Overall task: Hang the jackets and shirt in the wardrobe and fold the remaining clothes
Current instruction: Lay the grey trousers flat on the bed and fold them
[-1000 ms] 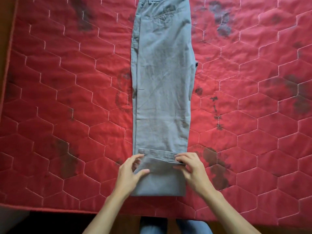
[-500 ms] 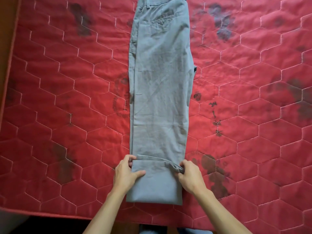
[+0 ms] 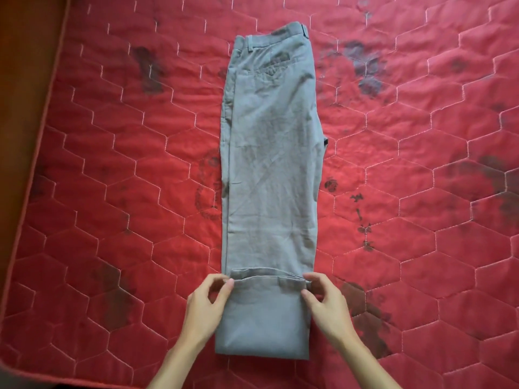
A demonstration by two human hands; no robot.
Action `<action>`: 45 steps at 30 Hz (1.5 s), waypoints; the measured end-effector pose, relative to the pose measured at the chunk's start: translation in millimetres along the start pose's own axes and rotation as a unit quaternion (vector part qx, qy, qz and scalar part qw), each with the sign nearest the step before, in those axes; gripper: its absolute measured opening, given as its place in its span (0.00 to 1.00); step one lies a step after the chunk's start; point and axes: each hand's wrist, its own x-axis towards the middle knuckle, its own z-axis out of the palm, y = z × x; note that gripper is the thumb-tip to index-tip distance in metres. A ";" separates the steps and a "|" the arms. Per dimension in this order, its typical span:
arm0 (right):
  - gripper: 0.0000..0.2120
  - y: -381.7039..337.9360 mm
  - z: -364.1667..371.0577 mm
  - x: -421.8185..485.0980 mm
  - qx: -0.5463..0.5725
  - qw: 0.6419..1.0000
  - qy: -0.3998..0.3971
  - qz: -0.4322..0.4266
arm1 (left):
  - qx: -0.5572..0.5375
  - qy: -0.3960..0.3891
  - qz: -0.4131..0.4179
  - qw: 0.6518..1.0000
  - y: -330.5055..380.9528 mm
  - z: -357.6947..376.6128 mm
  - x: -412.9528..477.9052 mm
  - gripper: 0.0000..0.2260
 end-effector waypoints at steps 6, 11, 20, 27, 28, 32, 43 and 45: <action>0.18 -55.0 -11.4 36.7 -0.120 0.993 -0.004 -0.017 | 0.027 0.038 -0.002 0.999 48.8 -7.2 52.4 0.05; 0.18 -107.4 -23.4 78.4 -0.110 0.993 -0.016 -0.042 | 0.050 0.047 0.040 0.997 113.8 -5.4 126.4 0.06; 0.28 -163.0 -28.6 131.0 -0.144 0.976 0.033 -0.161 | 0.051 0.127 0.098 0.986 226.5 8.7 318.4 0.17; 0.31 -216.5 -23.0 269.8 -0.281 0.920 0.176 -0.208 | -0.050 0.106 0.129 0.985 261.5 8.6 438.3 0.11; 0.31 -220.3 -19.7 283.3 -0.287 0.918 0.180 -0.204 | -0.065 0.105 0.139 0.983 257.3 5.6 447.2 0.11; 0.31 -222.3 0.0 306.4 -0.331 0.888 0.234 -0.219 | -0.120 0.176 0.196 0.957 240.0 -7.1 460.0 0.08; 0.28 -225.7 36.8 322.0 -0.439 0.836 0.196 -0.265 | -0.136 0.103 0.171 0.970 206.7 -28.5 465.8 0.14; 0.31 -220.6 37.7 317.4 -0.448 0.827 0.204 -0.271 | -0.060 0.137 0.217 0.965 203.5 -29.3 454.0 0.19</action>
